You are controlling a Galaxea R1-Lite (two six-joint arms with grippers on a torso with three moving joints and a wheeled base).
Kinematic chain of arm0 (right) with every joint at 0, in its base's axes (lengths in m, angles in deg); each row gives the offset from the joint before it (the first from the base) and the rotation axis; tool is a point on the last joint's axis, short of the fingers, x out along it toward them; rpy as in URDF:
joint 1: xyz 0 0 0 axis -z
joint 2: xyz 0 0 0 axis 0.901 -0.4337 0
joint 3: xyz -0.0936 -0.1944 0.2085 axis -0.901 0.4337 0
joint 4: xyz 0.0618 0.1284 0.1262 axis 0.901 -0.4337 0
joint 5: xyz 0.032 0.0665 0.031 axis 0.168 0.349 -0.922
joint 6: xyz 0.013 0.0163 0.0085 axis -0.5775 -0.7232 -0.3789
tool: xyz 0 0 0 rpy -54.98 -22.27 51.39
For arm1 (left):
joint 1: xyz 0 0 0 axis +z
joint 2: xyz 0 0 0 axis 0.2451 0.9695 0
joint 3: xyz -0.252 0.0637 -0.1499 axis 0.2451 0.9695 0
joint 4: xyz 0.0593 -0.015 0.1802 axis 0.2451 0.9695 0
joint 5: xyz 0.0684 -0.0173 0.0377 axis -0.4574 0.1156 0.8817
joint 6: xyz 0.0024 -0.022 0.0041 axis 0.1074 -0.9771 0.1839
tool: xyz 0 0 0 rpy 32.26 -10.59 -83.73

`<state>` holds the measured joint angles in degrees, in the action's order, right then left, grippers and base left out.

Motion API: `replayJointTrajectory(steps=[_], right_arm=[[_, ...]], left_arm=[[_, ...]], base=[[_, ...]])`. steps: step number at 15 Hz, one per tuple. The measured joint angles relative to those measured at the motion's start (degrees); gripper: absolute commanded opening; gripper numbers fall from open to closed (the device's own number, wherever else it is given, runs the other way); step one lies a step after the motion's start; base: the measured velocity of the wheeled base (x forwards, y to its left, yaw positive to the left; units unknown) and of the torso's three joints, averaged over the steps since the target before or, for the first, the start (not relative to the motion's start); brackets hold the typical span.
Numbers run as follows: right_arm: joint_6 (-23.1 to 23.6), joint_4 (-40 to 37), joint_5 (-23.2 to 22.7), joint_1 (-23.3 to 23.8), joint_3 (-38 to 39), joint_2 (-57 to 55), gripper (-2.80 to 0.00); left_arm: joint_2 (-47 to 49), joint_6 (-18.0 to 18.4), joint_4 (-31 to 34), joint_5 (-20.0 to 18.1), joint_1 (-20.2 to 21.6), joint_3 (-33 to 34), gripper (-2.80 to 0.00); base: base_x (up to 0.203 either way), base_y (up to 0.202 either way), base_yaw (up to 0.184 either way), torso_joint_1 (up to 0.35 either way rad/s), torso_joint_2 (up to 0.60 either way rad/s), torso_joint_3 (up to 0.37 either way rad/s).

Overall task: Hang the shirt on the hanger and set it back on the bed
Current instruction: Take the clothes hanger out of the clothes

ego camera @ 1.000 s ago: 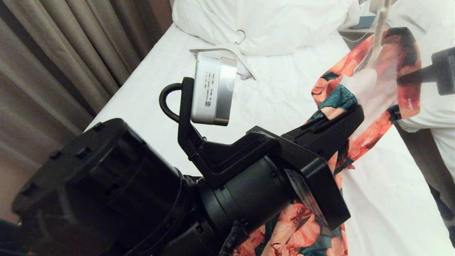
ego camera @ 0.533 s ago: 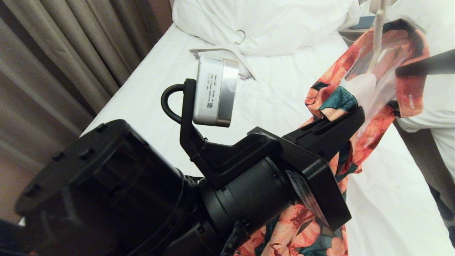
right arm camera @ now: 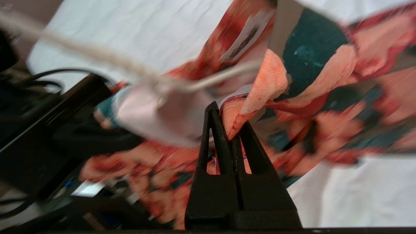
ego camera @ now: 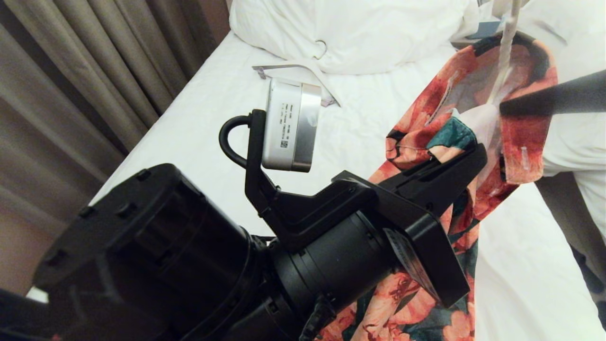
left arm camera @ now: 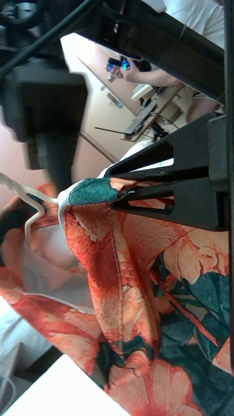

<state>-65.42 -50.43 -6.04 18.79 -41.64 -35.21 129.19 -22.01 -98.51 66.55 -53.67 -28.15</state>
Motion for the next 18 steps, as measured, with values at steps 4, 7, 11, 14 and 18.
replayJointTrajectory(steps=[4, 7, 11, 14, 18], right_arm=[[-2.29, -1.45, -0.19, -2.42, 0.02, 0.59, -2.8], [-3.5, -1.25, -1.95, -3.14, -1.43, 0.88, -2.8], [-5.62, -1.57, -4.0, -3.45, -2.46, 1.05, -2.8], [-5.78, -3.47, -4.73, -3.58, -1.35, 1.02, -2.8], [-5.74, -3.8, -4.66, -3.46, 0.24, 1.05, -2.8]], left_arm=[[-0.19, 0.33, -2.07, 0.14, 1.16, -1.01, -2.8], [-2.3, 0.35, -2.14, 0.51, 2.5, -2.26, -2.8], [-5.25, 0.63, -2.14, 0.59, 3.05, -2.8, -2.8], [-6.45, 0.57, -2.14, 0.56, 3.39, -2.95, -2.8], [-6.85, 0.63, -2.2, 0.51, 3.44, -2.93, -2.8]], base=[[0.0, 0.0, 0.0, 0.0, 0.0, 0.0], [0.0, 0.0, 0.0, 0.0, 0.0, 0.0], [0.0, 0.0, 0.0, 0.0, 0.0, 0.0], [0.0, 0.0, 0.0, 0.0, 0.0, 0.0], [0.0, 0.0, 0.0, 0.0, 0.0, 0.0]])
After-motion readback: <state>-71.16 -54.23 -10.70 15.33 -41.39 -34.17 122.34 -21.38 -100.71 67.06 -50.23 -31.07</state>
